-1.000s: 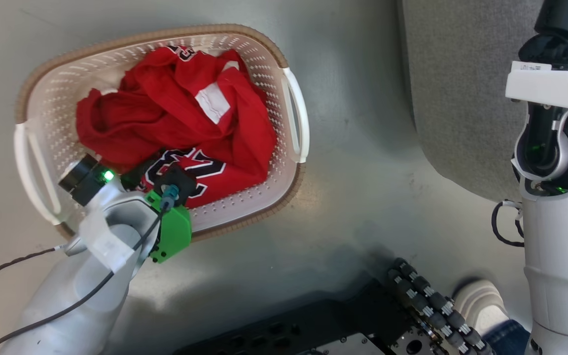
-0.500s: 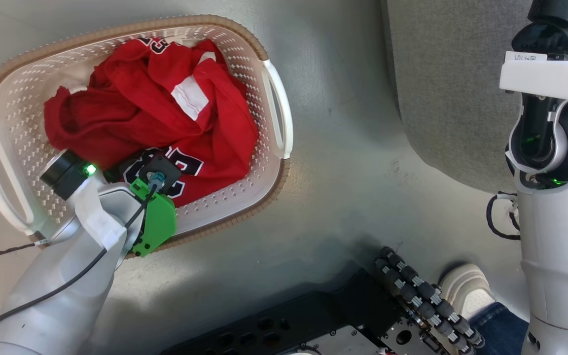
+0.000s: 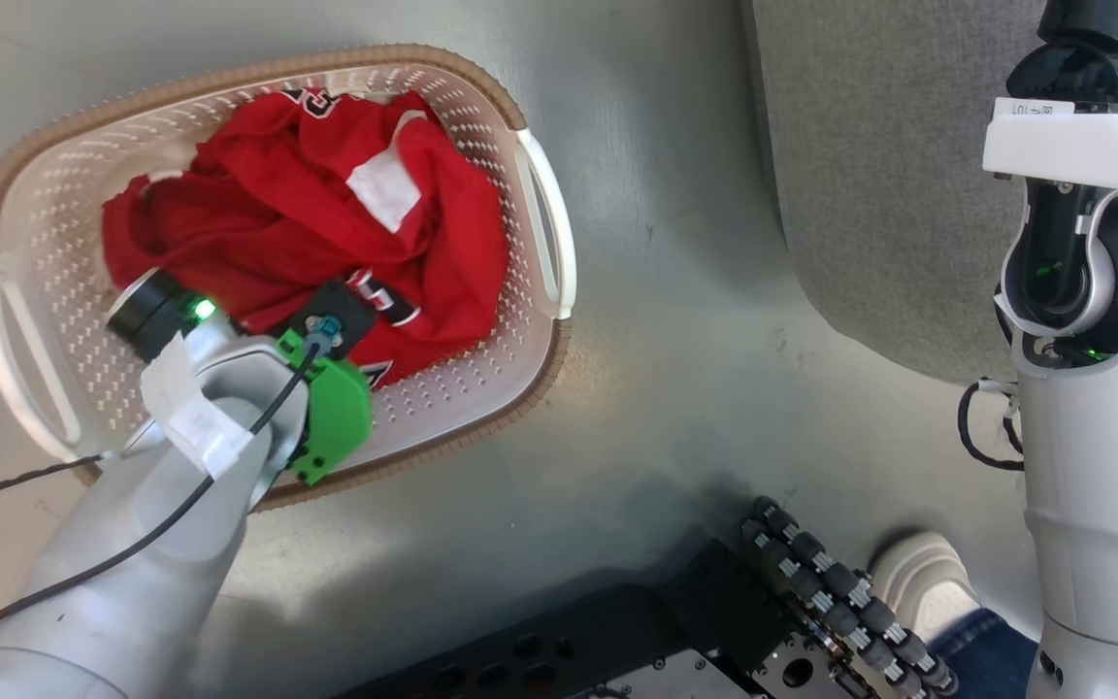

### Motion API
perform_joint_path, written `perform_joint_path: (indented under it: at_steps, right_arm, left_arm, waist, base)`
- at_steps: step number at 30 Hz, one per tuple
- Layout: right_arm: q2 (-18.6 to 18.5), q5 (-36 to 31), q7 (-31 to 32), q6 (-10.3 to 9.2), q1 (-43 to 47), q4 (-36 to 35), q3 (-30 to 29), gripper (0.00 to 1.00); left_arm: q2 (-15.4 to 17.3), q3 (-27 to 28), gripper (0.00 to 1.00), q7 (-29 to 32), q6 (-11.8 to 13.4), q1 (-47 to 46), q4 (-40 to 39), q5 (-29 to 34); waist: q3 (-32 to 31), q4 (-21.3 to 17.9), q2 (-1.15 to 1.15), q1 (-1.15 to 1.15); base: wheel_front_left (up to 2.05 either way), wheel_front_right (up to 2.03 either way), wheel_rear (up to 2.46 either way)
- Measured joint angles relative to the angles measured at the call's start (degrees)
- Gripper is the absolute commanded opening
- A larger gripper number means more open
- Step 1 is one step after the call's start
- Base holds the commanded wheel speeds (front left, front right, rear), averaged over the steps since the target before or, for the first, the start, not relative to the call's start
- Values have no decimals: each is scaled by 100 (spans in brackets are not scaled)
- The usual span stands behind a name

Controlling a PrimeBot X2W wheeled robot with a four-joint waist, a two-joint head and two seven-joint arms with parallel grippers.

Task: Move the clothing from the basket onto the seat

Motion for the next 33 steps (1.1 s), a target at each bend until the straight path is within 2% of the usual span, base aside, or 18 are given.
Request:
perform_joint_path:
  at_steps: [10,16,33]
  right_arm:
    - [-1,-278,0,19,18,225,-48,100]
    - [-3,-543,0,127,126,416,-142,100]
    - [-8,-766,0,338,852,842,-407,100]
  left_arm:
    - [-116,205,0,-614,0,-108,-257,-466]
    - [-290,162,0,-849,0,-153,-390,-690]
    - [-578,323,0,-1033,0,-552,-743,-1126]
  waist:
    - [-421,205,0,0]
    - [-848,425,0,0]
    - [-2065,1030,0,0]
  base:
    - [0,0,0]
    - [0,0,0]
    - [0,0,0]
